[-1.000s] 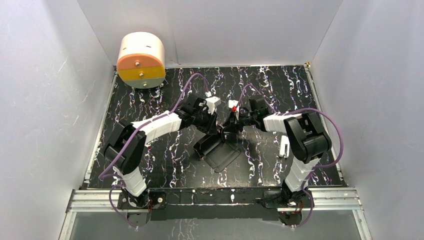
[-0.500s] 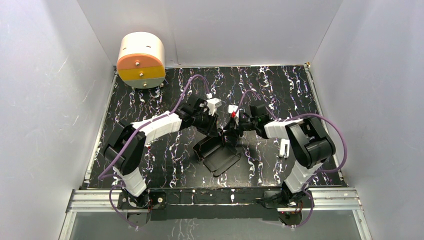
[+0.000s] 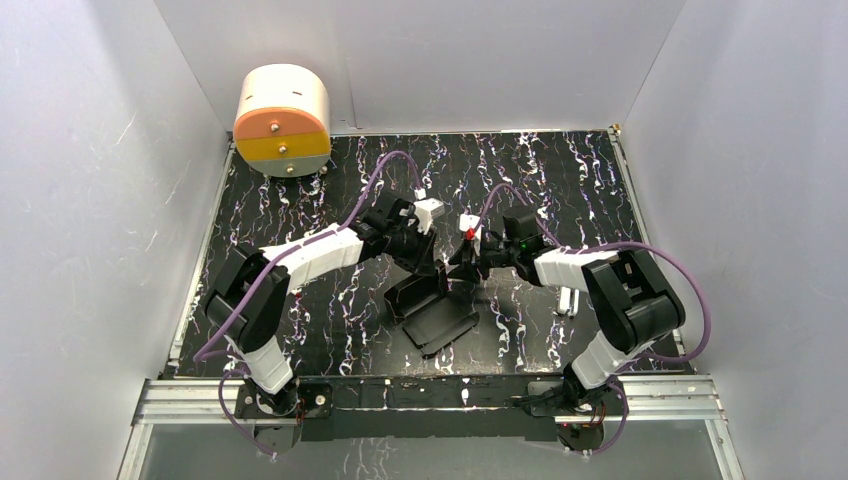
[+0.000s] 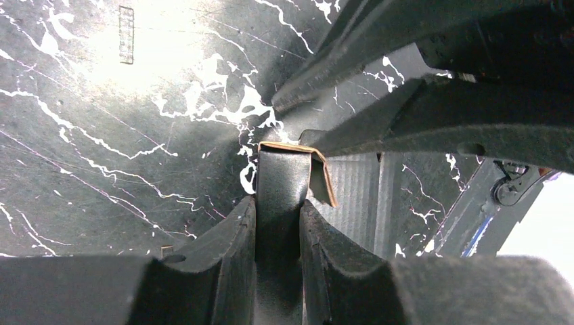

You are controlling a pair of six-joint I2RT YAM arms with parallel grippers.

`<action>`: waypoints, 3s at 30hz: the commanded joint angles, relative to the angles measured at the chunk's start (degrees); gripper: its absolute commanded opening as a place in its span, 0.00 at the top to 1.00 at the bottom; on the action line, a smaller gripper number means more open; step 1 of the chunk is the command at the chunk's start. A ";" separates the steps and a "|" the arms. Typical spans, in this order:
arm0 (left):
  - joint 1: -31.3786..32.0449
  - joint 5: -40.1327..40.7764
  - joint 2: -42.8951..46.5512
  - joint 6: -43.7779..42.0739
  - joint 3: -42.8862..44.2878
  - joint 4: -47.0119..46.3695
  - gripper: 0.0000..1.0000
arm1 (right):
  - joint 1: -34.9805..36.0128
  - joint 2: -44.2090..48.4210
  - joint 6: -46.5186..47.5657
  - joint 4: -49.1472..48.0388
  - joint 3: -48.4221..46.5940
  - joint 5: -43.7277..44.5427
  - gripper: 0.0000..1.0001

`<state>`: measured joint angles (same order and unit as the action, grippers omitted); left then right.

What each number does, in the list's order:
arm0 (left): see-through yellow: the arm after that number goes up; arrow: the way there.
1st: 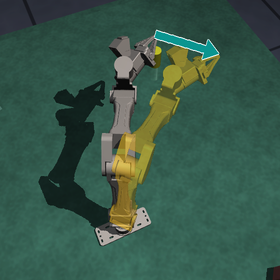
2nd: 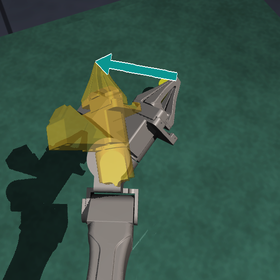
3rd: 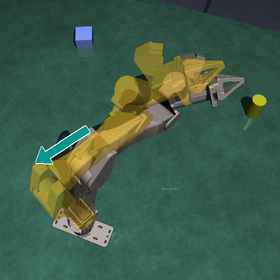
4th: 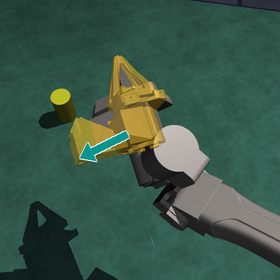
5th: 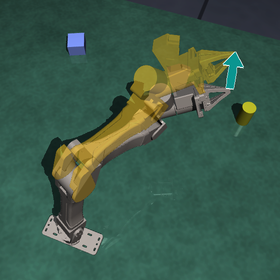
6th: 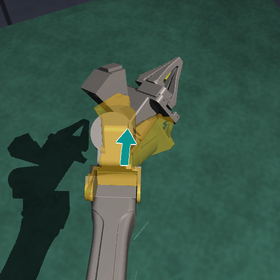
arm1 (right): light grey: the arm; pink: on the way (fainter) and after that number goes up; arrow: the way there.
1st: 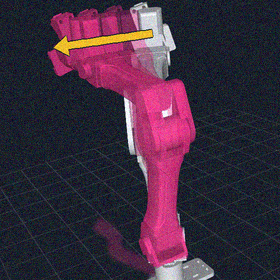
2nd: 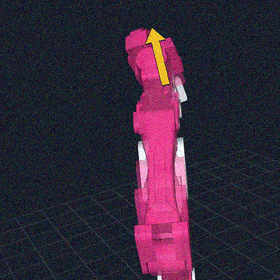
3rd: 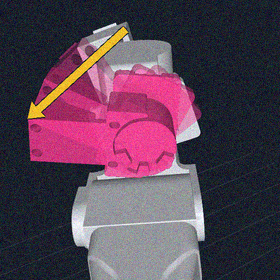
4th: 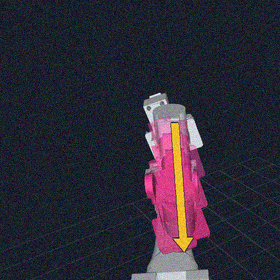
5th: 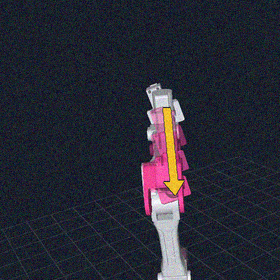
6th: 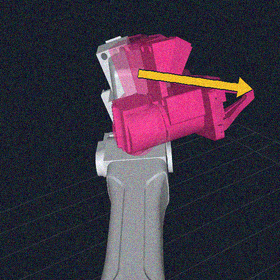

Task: Fold the paper box
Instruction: Fold the paper box at the center of the board.

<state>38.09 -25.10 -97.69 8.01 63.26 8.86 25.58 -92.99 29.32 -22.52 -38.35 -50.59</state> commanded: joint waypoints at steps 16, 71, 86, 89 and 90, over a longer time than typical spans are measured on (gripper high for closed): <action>-0.03 -2.68 3.50 -0.26 -0.73 -6.75 0.93 | 4.30 0.02 -8.85 -9.70 3.40 -1.83 0.63; -2.19 -15.38 0.53 26.29 -8.31 -24.26 0.63 | 22.05 -15.55 -20.99 -58.75 14.19 58.14 0.79; -6.97 -13.40 -2.33 34.66 -11.35 -32.75 0.52 | 22.05 -15.34 -23.52 -60.26 14.48 53.84 0.80; -6.97 -16.18 -4.86 37.95 -11.61 -36.31 0.52 | 22.12 -15.37 -24.06 -61.29 14.73 55.97 0.80; -6.97 -17.55 -5.56 39.78 -12.08 -38.42 0.52 | 22.27 -15.42 -24.17 -61.97 14.79 56.78 0.79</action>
<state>30.02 -33.98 -100.47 41.08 52.27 -22.33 46.44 -108.22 5.93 -81.60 -23.73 5.45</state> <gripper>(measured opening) 0.480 0.204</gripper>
